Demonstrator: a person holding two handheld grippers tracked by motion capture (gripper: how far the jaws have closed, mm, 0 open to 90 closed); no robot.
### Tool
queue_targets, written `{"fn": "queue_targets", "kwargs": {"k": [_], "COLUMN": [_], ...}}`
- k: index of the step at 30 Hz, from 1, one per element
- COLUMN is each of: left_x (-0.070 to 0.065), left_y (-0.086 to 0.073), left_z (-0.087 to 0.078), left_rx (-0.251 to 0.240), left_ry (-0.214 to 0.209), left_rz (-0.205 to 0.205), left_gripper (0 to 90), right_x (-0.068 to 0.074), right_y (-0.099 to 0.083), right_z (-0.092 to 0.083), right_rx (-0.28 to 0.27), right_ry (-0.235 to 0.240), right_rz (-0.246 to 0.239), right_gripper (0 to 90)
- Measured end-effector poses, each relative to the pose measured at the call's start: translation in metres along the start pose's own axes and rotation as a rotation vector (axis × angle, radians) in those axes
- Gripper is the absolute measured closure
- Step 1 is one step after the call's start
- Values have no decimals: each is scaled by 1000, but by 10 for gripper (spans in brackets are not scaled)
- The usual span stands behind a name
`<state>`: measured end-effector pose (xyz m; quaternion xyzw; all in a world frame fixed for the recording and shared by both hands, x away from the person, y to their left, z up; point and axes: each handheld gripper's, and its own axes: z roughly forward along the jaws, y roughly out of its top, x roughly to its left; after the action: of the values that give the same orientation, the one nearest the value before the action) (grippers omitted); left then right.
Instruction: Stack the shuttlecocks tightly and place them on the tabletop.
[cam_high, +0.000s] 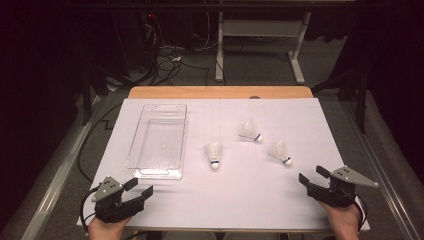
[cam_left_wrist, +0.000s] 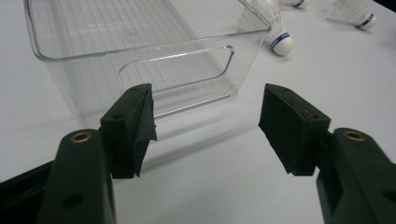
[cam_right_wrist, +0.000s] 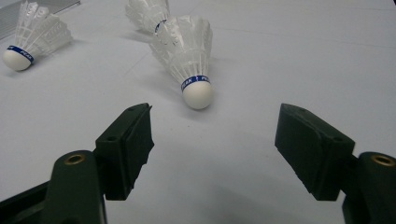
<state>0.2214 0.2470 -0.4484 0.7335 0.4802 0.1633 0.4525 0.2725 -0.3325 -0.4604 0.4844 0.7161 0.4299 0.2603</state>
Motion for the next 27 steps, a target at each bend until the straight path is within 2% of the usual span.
{"fn": "queue_targets", "kwargs": {"k": [6, 10, 16, 22, 27], "left_x": [-5, -10, -15, -25, -29], "left_y": [4, 5, 7, 7, 9], "left_z": [0, 2, 5, 13, 17], "left_rx": [-11, -1, 5, 25, 32], "left_ry": [-30, -24, -35, -76, -91], "left_rz": [-15, 16, 29, 64, 77], "left_gripper": [362, 362, 362, 363, 363], "right_x": [1, 0, 1, 2, 4], "right_y": [0, 0, 0, 0, 0], "right_z": [0, 0, 1, 1, 3], "right_rx": [0, 2, 5, 6, 13], "right_ry": [2, 3, 5, 8, 10], "right_rz": [2, 5, 3, 4, -3], "right_gripper": [278, 278, 277, 277, 278]}}
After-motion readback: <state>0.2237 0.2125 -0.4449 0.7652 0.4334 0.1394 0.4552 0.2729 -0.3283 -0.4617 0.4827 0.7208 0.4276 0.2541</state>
